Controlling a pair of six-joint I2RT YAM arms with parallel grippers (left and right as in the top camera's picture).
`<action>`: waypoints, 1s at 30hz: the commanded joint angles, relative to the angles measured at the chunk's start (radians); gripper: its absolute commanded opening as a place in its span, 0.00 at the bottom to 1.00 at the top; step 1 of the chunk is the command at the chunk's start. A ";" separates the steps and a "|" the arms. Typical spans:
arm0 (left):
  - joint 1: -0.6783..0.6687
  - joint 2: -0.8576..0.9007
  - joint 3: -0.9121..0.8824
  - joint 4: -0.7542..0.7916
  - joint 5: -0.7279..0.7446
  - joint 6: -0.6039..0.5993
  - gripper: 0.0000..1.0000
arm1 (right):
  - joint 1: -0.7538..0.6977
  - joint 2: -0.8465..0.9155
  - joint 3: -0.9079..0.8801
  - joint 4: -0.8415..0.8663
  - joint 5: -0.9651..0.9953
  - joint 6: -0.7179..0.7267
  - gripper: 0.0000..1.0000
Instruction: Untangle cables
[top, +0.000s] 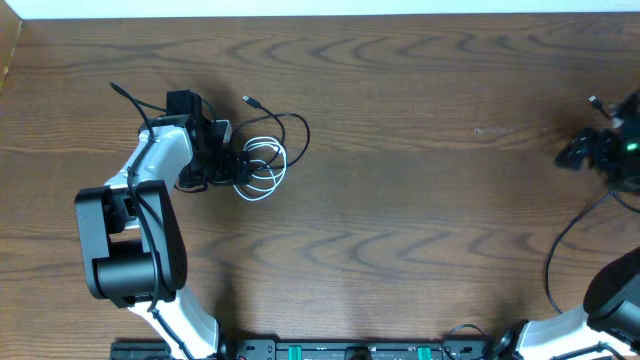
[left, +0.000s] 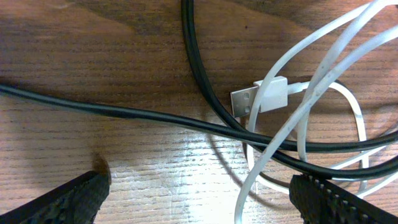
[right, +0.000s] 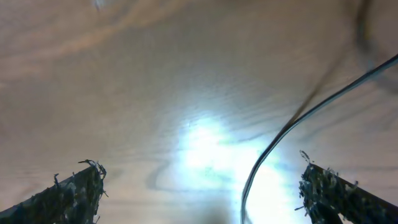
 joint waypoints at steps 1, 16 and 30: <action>0.001 0.013 -0.005 -0.003 0.005 -0.013 0.98 | 0.070 0.000 -0.113 0.025 0.084 0.080 0.99; 0.001 0.012 -0.005 -0.003 0.005 -0.013 0.98 | 0.272 -0.267 -0.520 0.299 0.259 0.325 0.93; 0.001 0.012 -0.005 -0.003 0.005 -0.013 0.98 | 0.285 -0.509 -0.893 0.520 0.352 0.469 0.96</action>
